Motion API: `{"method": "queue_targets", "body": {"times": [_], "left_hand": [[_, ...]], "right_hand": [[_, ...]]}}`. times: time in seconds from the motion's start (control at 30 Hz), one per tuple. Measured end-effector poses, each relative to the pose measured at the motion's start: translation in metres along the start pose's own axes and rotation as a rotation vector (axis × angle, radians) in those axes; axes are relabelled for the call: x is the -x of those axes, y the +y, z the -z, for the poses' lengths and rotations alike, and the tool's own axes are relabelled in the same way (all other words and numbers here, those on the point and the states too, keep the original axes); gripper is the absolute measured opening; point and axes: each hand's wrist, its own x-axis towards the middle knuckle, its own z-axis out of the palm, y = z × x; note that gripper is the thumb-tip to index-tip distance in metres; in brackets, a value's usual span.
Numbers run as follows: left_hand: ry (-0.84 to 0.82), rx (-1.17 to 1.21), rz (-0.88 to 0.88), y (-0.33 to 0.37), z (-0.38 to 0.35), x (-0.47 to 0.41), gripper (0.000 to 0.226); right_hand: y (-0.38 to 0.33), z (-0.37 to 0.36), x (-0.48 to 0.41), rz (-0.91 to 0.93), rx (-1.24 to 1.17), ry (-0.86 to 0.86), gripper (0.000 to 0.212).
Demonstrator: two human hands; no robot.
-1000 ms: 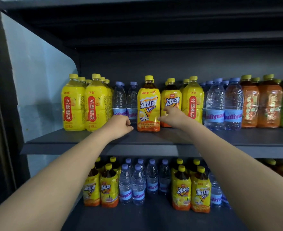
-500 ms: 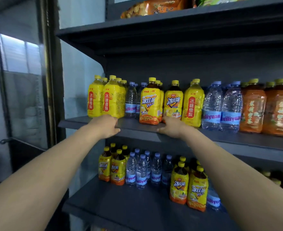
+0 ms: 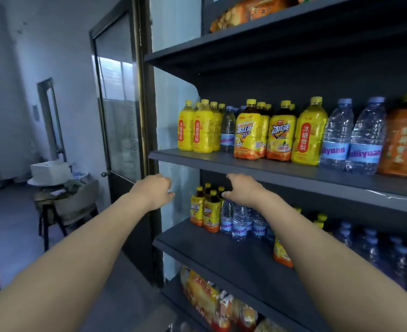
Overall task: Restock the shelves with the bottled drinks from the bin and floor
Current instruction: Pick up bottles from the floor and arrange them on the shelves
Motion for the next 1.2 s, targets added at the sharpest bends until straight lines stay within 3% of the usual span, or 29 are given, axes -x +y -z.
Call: {"method": "queue_targets", "body": {"times": [0.37, 0.6, 0.73, 0.9, 1.07, 1.2], "left_hand": [[-0.082, 0.096, 0.039, -0.051, -0.038, 0.081, 0.039], [-0.157, 0.104, 0.07, -0.079, -0.076, 0.132, 0.039], [-0.212, 0.108, 0.079, -0.086, -0.106, 0.146, 0.039], [-0.29, 0.12, 0.082, -0.091, -0.148, 0.145, 0.038], [-0.355, 0.166, 0.123, -0.092, -0.201, 0.133, 0.042], [-0.443, 0.177, 0.174, -0.096, -0.261, 0.115, 0.05]], "right_hand": [[-0.079, -0.071, 0.027, 0.059, -0.059, -0.128, 0.046], [-0.112, -0.13, 0.049, 0.077, -0.036, -0.206, 0.056], [-0.116, -0.162, 0.058, 0.048, -0.015, -0.27, 0.059], [-0.112, -0.205, 0.056, 0.027, -0.019, -0.338, 0.048], [-0.096, -0.26, 0.039, 0.028, -0.024, -0.424, 0.055], [-0.084, -0.317, 0.015, 0.047, -0.038, -0.508, 0.04]]}}
